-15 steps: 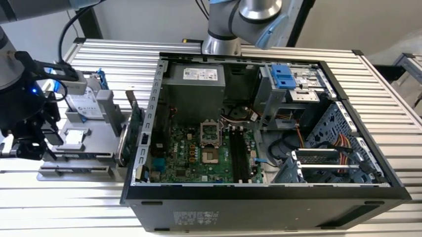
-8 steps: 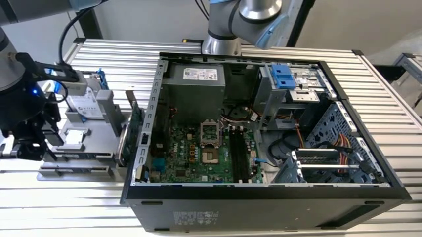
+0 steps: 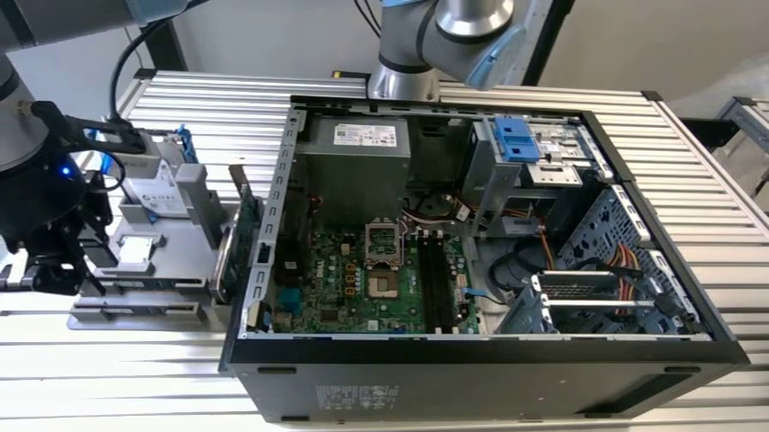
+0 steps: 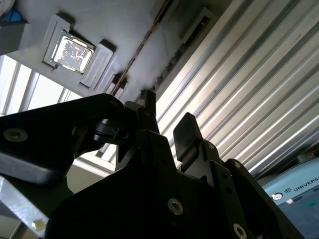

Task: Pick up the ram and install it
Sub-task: 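Pick up the ram and move it above insertion slot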

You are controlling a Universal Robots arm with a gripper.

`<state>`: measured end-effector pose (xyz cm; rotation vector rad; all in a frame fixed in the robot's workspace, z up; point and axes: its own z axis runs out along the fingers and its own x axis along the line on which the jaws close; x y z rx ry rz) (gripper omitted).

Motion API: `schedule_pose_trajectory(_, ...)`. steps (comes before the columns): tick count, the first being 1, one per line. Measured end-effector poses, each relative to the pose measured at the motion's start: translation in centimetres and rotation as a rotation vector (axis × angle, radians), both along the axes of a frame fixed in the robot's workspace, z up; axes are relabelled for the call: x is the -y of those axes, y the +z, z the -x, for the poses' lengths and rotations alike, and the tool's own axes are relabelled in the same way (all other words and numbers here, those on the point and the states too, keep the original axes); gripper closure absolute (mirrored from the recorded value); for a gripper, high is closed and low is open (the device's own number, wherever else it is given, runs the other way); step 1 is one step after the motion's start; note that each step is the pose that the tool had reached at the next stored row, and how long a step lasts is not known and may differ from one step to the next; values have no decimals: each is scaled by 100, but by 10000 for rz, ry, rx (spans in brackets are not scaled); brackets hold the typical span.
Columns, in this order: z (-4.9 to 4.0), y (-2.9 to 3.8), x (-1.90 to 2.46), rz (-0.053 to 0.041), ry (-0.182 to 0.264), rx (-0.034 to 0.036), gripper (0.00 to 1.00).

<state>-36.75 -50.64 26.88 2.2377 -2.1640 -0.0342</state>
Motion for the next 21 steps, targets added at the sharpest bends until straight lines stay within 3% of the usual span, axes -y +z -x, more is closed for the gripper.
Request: schedule_pose_trajectory(21, -45, -67, 32, -2, -60, -15, 0)
